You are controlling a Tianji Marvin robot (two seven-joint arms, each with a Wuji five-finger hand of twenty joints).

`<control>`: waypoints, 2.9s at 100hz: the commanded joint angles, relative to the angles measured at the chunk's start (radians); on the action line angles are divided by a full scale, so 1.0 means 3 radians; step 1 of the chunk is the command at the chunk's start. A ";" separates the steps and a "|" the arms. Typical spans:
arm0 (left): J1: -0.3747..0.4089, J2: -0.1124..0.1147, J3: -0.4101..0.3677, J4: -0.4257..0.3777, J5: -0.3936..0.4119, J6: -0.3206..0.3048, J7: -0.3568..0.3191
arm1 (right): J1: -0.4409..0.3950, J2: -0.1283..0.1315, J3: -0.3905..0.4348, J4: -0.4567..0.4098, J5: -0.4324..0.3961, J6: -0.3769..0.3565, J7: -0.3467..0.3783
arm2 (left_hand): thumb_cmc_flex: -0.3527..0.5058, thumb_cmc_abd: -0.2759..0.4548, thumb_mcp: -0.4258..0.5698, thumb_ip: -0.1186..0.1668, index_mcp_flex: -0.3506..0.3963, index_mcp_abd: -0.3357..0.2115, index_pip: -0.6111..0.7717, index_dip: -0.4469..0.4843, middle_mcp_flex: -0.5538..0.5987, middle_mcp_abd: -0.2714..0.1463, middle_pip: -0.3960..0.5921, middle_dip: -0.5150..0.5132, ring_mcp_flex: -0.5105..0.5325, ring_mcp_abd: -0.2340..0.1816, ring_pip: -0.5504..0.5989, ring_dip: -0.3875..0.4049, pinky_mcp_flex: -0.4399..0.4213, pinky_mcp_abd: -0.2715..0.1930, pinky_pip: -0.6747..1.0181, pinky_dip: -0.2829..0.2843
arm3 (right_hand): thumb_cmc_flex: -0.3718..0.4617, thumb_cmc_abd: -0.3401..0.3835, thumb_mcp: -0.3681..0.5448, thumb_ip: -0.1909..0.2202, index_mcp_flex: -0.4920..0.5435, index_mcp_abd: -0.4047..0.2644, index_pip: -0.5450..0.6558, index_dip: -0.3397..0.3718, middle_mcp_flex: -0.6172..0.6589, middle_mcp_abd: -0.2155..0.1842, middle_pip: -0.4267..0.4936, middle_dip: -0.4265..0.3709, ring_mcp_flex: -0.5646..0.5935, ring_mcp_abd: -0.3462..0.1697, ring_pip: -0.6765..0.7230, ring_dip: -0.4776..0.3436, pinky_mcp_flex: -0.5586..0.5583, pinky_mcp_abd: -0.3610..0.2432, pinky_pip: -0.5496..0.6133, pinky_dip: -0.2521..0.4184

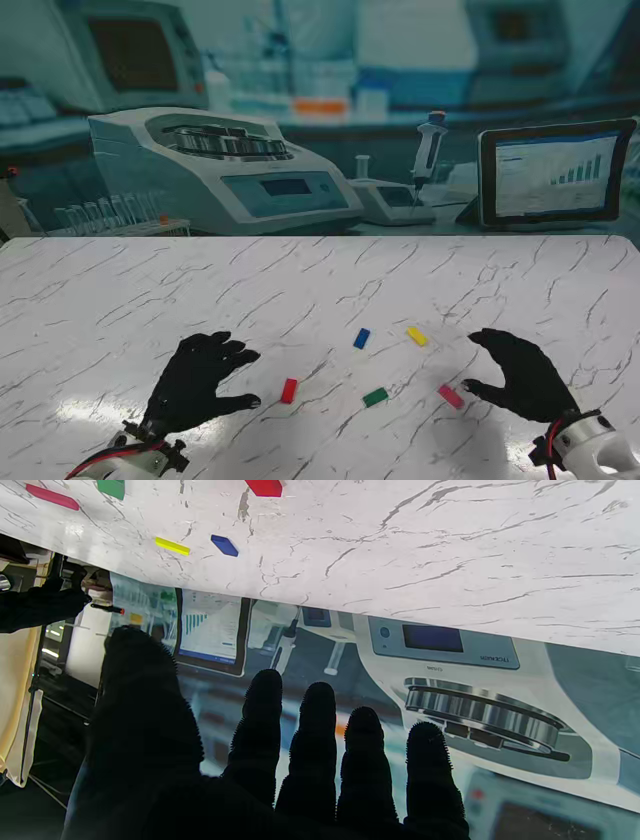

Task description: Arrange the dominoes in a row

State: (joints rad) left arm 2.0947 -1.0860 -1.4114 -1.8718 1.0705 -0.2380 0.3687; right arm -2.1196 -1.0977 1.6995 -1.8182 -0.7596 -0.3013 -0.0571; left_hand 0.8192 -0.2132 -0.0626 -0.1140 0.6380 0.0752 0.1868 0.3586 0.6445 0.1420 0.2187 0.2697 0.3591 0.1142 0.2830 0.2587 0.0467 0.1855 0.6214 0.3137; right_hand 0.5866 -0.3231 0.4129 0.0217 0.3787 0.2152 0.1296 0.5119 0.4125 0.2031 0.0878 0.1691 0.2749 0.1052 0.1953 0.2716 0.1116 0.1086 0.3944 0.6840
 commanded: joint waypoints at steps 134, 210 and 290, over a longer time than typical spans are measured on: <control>-0.0049 0.0002 0.0093 0.0072 -0.0001 -0.0053 -0.0062 | 0.0276 0.0028 -0.0294 0.0087 -0.0043 -0.0059 0.0097 | -0.0039 -0.0013 -0.0015 0.0009 -0.0001 0.0010 0.0039 -0.0006 -0.0018 -0.0025 0.0054 -0.0019 -0.0019 -0.0076 0.0065 -0.0024 -0.0004 -0.0113 -0.0081 -0.0003 | 0.0154 0.0031 -0.0054 -0.0075 0.0094 -0.0126 0.0046 0.0030 0.0138 -0.0148 0.0010 0.0029 0.0075 -0.0145 0.0056 0.0009 0.0040 0.0570 0.0034 -0.0023; 0.0084 -0.0001 0.0029 0.0015 0.0044 0.0010 -0.0034 | 0.0703 0.0155 -0.1122 -0.0011 -0.0346 -0.0246 0.0419 | -0.0053 -0.0009 -0.0017 0.0008 0.0004 0.0016 0.0042 -0.0004 -0.0003 -0.0024 0.0054 -0.0016 -0.0010 -0.0080 0.0066 -0.0021 -0.0004 -0.0099 -0.0064 0.0006 | 0.0332 -0.0056 0.0124 -0.0040 0.0025 -0.0151 0.0027 0.0013 0.0036 -0.0177 0.0016 -0.0019 0.0014 -0.0175 0.0121 0.0028 0.0100 0.0490 0.0084 -0.0013; 0.0259 -0.0023 -0.0078 -0.0017 0.0062 0.0052 0.0115 | 0.1707 0.0130 -0.2602 0.0621 -0.0455 0.0171 -0.0018 | -0.0063 -0.0010 -0.0018 0.0006 0.0013 0.0007 0.0050 0.0002 0.0011 -0.0038 0.0061 -0.0013 0.0004 -0.0081 0.0074 -0.0019 0.0004 -0.0099 -0.0058 0.0008 | 0.0736 -0.0369 0.1248 -0.0020 0.0027 -0.0375 0.0136 0.0060 -0.0165 -0.0373 0.0138 -0.0157 -0.0241 -0.0349 0.0397 -0.0050 0.0068 0.0363 0.0036 -0.0072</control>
State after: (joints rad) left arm 2.1600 -1.0864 -1.4336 -1.8779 1.0938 -0.2046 0.4029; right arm -1.6180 -1.0352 0.9315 -1.6423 -0.9053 -0.2532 -0.0620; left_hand 0.8192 -0.2132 -0.0626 -0.1139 0.6380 0.0752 0.1998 0.3586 0.6451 0.1420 0.2287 0.2698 0.3599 0.1141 0.2908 0.2587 0.0500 0.1847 0.6214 0.3137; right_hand 0.7750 -0.4060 0.7403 0.0217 0.3892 0.1334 0.1547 0.5209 0.3970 0.1148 0.1170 0.1305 0.2474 0.0347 0.2932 0.2756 0.1372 0.1086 0.4063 0.6708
